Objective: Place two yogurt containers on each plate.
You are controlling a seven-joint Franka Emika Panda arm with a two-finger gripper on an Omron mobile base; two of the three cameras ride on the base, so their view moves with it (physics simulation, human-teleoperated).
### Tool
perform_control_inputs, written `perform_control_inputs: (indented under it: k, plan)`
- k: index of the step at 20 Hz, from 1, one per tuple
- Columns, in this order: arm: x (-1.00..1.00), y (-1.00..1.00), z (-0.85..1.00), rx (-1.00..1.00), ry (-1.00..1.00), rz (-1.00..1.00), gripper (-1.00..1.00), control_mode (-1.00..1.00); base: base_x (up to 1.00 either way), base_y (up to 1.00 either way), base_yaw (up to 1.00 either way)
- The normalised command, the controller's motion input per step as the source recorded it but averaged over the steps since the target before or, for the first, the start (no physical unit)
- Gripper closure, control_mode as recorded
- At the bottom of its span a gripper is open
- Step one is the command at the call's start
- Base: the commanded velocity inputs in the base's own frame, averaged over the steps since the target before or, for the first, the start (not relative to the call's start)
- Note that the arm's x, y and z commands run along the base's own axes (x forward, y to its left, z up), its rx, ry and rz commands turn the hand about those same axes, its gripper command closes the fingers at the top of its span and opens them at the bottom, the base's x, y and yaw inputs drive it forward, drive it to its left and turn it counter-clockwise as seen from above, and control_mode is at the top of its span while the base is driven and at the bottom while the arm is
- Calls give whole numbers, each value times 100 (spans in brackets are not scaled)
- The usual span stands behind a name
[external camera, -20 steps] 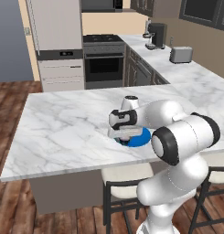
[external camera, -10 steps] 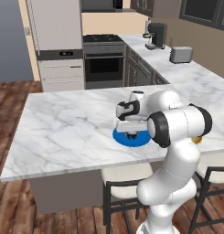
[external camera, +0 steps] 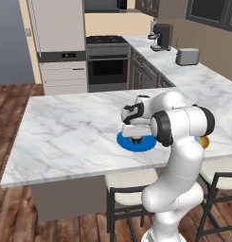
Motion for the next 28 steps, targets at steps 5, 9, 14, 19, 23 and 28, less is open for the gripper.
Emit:
perform_control_inputs:
  k: [5, 9, 14, 19, 23, 28]
  plan:
    - [0, 0, 0, 0, 0, 0, -100, -100, 0, 0, 0]
    - [-4, 0, 1, 0, 0, 0, -100, -100, 0, 0, 0]
    - [-2, 0, 29, 0, 0, 0, -100, -100, 0, 0, 0]
    - [-18, 0, 63, 0, -3, 0, -100, -100, 0, 0, 0]
    - [-29, 0, 82, 0, -2, 0, -100, -100, 0, 0, 0]
    - [-62, 0, 87, 0, -5, 0, -100, -100, 0, 0, 0]
